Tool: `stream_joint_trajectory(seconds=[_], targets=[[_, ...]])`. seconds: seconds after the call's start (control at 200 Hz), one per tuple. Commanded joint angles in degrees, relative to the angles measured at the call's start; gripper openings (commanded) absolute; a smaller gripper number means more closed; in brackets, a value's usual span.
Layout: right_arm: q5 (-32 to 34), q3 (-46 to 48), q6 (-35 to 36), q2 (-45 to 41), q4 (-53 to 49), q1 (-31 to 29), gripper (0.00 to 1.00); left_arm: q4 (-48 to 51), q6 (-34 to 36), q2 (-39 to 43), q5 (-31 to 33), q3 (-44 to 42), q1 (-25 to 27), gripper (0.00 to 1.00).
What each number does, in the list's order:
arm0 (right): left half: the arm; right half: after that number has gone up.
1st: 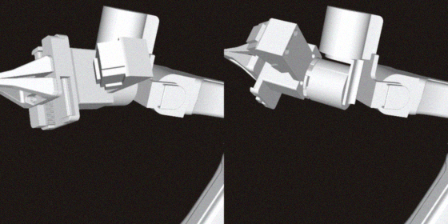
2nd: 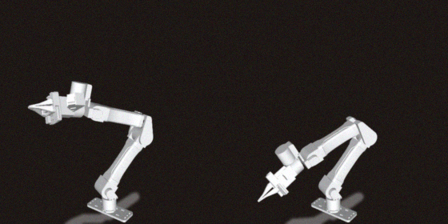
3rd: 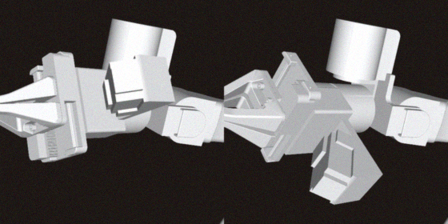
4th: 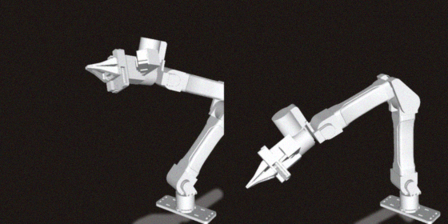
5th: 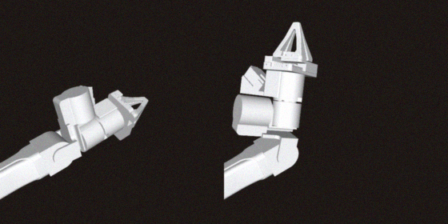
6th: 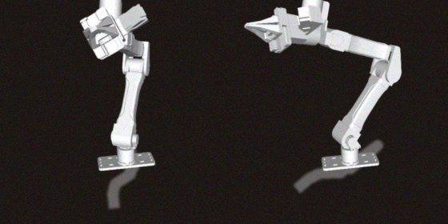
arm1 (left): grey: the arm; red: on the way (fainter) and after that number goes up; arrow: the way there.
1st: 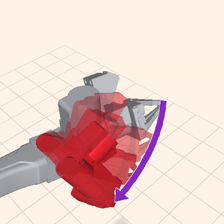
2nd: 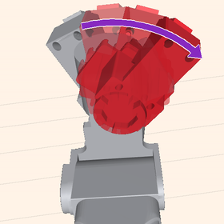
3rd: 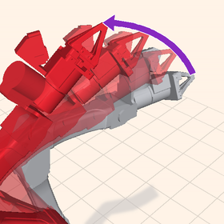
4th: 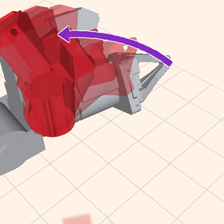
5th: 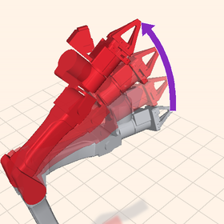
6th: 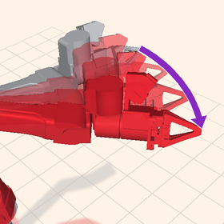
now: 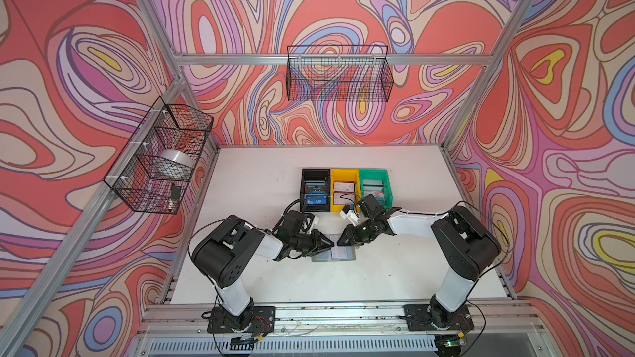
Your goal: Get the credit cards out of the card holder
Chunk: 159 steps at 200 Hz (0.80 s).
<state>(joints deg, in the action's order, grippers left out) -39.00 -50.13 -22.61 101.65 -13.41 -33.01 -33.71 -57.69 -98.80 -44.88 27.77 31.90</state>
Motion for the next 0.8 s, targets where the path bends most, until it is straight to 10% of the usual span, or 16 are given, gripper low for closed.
stream_joint_trajectory(seconds=[0.0,0.791], targets=[[3.5,1.8,0.2,1.8,-2.9,0.2,0.24,0.6,-0.1,-0.3,1.0,0.3,0.2,0.24],[3.1,1.3,0.4,3.1,-2.9,0.2,0.24,-2.3,-0.6,-2.5,0.5,0.0,0.2,0.12]])
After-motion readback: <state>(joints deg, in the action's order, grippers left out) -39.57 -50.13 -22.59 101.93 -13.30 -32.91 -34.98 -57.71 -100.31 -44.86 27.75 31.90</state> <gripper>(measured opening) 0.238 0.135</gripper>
